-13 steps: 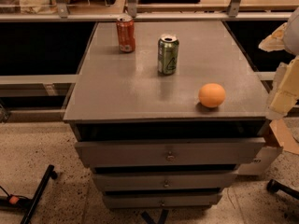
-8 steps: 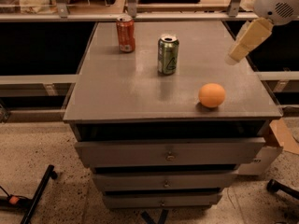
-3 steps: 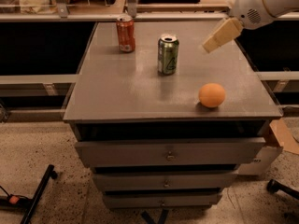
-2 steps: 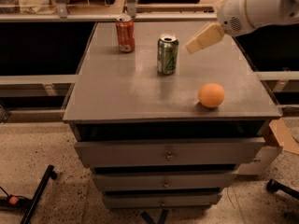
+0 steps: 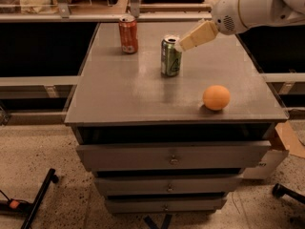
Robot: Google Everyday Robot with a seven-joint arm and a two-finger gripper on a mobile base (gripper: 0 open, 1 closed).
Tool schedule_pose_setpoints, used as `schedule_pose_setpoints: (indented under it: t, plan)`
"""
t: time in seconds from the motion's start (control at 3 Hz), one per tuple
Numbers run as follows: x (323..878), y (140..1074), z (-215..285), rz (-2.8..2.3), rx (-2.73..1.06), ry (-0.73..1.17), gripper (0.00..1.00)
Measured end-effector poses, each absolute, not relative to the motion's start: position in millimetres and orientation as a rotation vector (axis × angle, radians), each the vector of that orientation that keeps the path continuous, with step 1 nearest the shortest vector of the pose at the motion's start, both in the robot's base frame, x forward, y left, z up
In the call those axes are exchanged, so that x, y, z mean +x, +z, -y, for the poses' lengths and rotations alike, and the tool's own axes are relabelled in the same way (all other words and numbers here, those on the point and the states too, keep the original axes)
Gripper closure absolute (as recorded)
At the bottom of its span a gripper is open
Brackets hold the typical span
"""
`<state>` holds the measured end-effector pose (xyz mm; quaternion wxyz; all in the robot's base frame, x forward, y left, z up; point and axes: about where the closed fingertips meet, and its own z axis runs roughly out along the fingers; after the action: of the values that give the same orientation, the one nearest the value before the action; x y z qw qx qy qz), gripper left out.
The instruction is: Move coke can near orange
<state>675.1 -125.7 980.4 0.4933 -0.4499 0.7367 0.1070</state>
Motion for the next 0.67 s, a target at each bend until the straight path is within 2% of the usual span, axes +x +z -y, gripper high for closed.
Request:
schedule_pose_setpoints:
  t: [0.67]
  plan:
    - [685, 972, 102, -1.867, -1.03, 0.313, 0.0]
